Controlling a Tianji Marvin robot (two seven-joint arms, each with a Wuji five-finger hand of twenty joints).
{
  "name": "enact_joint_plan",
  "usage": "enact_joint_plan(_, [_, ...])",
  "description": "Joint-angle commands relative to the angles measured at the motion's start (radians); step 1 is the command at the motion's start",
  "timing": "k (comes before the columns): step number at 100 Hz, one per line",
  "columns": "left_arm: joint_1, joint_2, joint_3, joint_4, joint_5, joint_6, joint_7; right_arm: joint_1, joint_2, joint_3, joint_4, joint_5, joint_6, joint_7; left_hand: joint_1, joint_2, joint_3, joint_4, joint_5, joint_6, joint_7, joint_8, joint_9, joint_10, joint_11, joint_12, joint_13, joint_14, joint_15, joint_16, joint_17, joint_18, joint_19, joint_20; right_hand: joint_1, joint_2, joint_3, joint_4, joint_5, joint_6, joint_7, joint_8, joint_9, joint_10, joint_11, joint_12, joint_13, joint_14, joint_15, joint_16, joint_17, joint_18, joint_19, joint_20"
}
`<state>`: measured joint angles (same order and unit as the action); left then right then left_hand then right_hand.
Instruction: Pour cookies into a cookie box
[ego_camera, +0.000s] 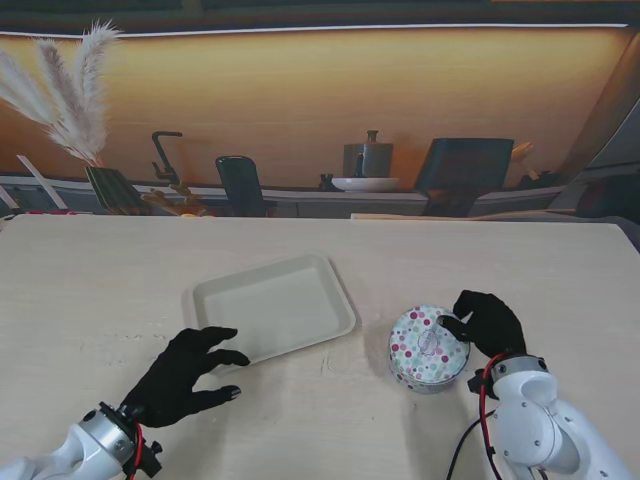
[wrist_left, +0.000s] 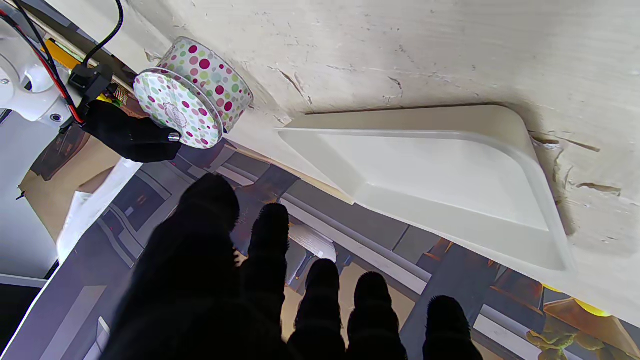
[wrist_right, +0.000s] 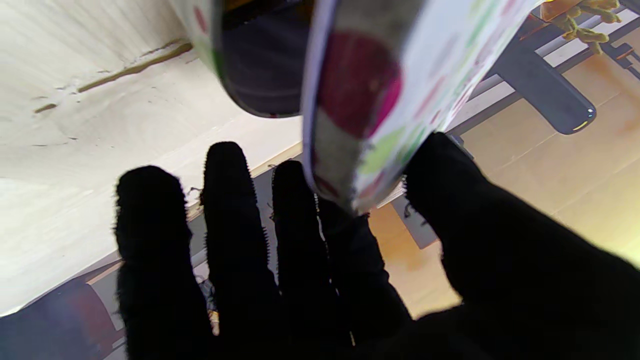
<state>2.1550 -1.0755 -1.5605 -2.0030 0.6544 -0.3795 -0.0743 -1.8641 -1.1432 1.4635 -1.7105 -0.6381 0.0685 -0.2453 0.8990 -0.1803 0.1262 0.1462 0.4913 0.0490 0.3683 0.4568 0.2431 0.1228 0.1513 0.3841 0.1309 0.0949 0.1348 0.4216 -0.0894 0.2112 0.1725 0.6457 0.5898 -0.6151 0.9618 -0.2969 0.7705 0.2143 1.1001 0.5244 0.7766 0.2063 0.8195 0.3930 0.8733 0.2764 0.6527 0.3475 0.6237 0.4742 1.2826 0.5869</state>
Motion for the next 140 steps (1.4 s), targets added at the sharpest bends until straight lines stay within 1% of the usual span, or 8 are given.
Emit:
enact_joint_plan(1, [0.005,-0.002,0.002,-0.008,-0.003,0.003,-0.020,0.005,-0.005,-0.003,0.019,0.000,0.011,0.009,0.022,0.051,-0.017,-0.029,0.013,-0.013,-0.015,0.012,0.016,0.005,-0.012,-0.011,0.007,0.004,0.002,0.022,-0.011,0.003,-0.013,0.026,0.106,0.017,0.052,0.039,-0.022,-0.065,0.094,0.032,-0.034,-0.007,0.005,0.010,-0.028,0.028,0.020,0.021,-0.011,0.031,0.028,-0.008])
enact_joint_plan(42, [0.004,-0.002,0.004,-0.008,-0.005,0.007,-0.024,0.033,-0.005,-0.008,0.081,0.008,0.017,0.005,0.020,0.052,-0.018,-0.030,0.013,-0.012,-0.016,0.015,0.017,0.004,-0.012,-0.010,0.011,0.003,0.004,0.024,-0.011,0.004,-0.011,0.030,0.109,0.058,0.011,0.044,-0.077,-0.088,0.122,0.046,-0.062,-0.009,0.021,0.019,-0.041,0.024,0.075,0.050,-0.038,0.031,0.057,0.007])
enact_joint_plan(83, [0.006,-0.003,0.003,-0.006,-0.002,0.003,-0.017,0.052,-0.015,-0.014,0.133,0.007,0.027,-0.050,0.021,0.052,-0.017,-0.029,0.013,-0.013,-0.016,0.018,0.018,0.004,-0.011,-0.010,0.011,0.004,0.004,0.024,-0.012,0.005,-0.011,0.033,0.107,0.052,-0.001,0.046,-0.096,-0.118,0.139,0.036,-0.057,-0.019,0.036,0.025,-0.027,0.027,0.104,0.062,-0.038,0.029,0.074,0.017])
enact_joint_plan(102, [0.006,-0.003,0.002,-0.005,-0.001,0.001,-0.014,0.069,-0.027,-0.016,0.166,0.017,-0.043,-0.130,0.022,0.052,-0.017,-0.029,0.014,-0.012,-0.017,0.018,0.017,0.004,-0.012,-0.010,0.011,0.003,0.004,0.024,-0.012,0.005,-0.011,0.034,0.098,0.046,-0.003,0.048,-0.110,-0.149,0.139,-0.016,-0.060,-0.032,0.045,0.028,-0.035,0.030,0.112,0.064,-0.051,0.032,0.073,0.020])
enact_joint_plan(112, [0.007,-0.004,0.001,-0.005,0.001,-0.001,-0.012,0.071,-0.033,-0.017,0.170,0.010,-0.086,-0.178,0.021,0.052,-0.017,-0.030,0.014,-0.012,-0.017,0.018,0.018,0.004,-0.011,-0.010,0.011,0.003,0.004,0.024,-0.012,0.005,-0.011,0.033,0.051,0.039,-0.002,0.045,-0.144,-0.118,0.061,-0.160,-0.100,-0.029,0.020,0.019,-0.074,0.030,0.094,0.059,-0.090,0.034,0.060,0.017])
enact_joint_plan(120, [0.006,-0.004,0.000,-0.003,0.002,-0.003,-0.008,0.054,-0.029,-0.009,0.146,-0.010,-0.115,-0.173,0.021,0.053,-0.017,-0.029,0.013,-0.011,-0.019,0.017,0.018,0.006,-0.011,-0.010,0.011,0.005,0.004,0.024,-0.012,0.005,-0.011,0.033,-0.048,0.067,0.029,0.096,-0.166,-0.090,-0.081,-0.240,-0.189,-0.036,-0.019,0.006,-0.172,0.013,0.050,0.054,-0.185,0.017,0.025,0.011])
enact_joint_plan(127, [0.006,-0.004,0.001,-0.003,0.003,-0.005,-0.006,0.036,-0.020,0.001,0.123,-0.052,-0.152,-0.167,0.020,0.054,-0.018,-0.030,0.012,-0.010,-0.020,0.015,0.019,0.005,-0.011,-0.010,0.013,0.004,0.004,0.024,-0.012,0.005,-0.011,0.033,-0.118,0.099,0.035,0.186,-0.188,-0.088,-0.183,-0.161,-0.259,-0.047,-0.043,-0.005,-0.245,-0.010,0.015,0.052,-0.259,-0.010,-0.011,0.010])
enact_joint_plan(140, [0.006,-0.004,0.000,-0.003,0.004,-0.006,-0.008,0.002,-0.001,0.018,0.081,-0.148,-0.221,-0.156,0.019,0.057,-0.019,-0.030,0.011,-0.010,-0.022,0.013,0.017,0.003,-0.011,-0.010,0.010,0.003,0.004,0.024,-0.012,0.003,-0.012,0.032,-0.213,0.150,-0.024,0.207,-0.223,-0.109,-0.335,-0.202,-0.333,-0.061,-0.144,-0.048,-0.374,-0.048,-0.113,0.001,-0.385,-0.056,-0.125,-0.041])
